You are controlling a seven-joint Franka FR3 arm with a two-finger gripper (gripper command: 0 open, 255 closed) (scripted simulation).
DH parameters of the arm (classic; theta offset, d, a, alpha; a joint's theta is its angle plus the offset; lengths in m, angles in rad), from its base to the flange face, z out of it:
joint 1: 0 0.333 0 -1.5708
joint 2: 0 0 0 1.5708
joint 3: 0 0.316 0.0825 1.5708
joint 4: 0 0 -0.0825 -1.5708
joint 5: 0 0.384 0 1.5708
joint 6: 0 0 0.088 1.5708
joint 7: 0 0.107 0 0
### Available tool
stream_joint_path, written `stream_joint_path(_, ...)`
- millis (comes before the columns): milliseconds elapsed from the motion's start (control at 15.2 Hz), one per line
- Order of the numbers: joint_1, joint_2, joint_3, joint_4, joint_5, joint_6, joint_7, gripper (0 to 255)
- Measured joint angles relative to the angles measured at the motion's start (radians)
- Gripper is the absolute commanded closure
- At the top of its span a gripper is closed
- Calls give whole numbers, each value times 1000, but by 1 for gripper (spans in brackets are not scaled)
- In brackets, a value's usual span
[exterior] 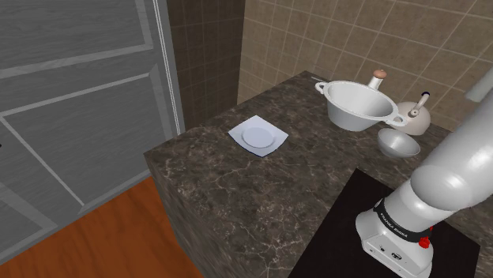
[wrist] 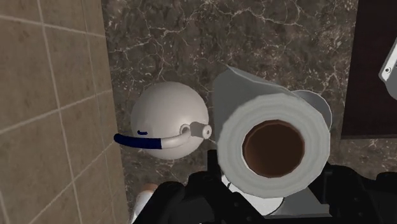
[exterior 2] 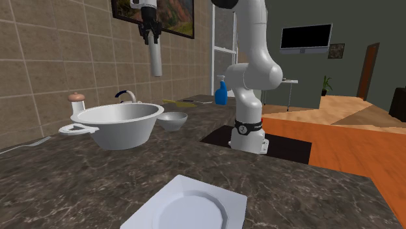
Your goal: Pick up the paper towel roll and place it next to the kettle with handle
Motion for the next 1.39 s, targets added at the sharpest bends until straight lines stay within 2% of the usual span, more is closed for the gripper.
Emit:
stream_joint_path(66, -91, 92, 6, 52, 87, -20, -69, 255)
stream_joint_path(132, -173, 149, 27, 92, 142, -33, -117, 255)
stream_joint_path(396, -539, 364, 148, 359, 336, -144, -241, 255)
stream_joint_path(528, -697, 449, 202, 507, 411, -202, -263, 255)
stream_joint_path(594, -710, 458, 207, 508, 419, -198, -269, 255)
stream_joint_path(726, -697, 458, 202, 471, 415, -168, -280, 255)
stream_joint_path(924, -633, 432, 180, 368, 389, -104, -291, 255)
stream_joint_path(1386, -538, 402, 151, 198, 358, 17, -305, 255)
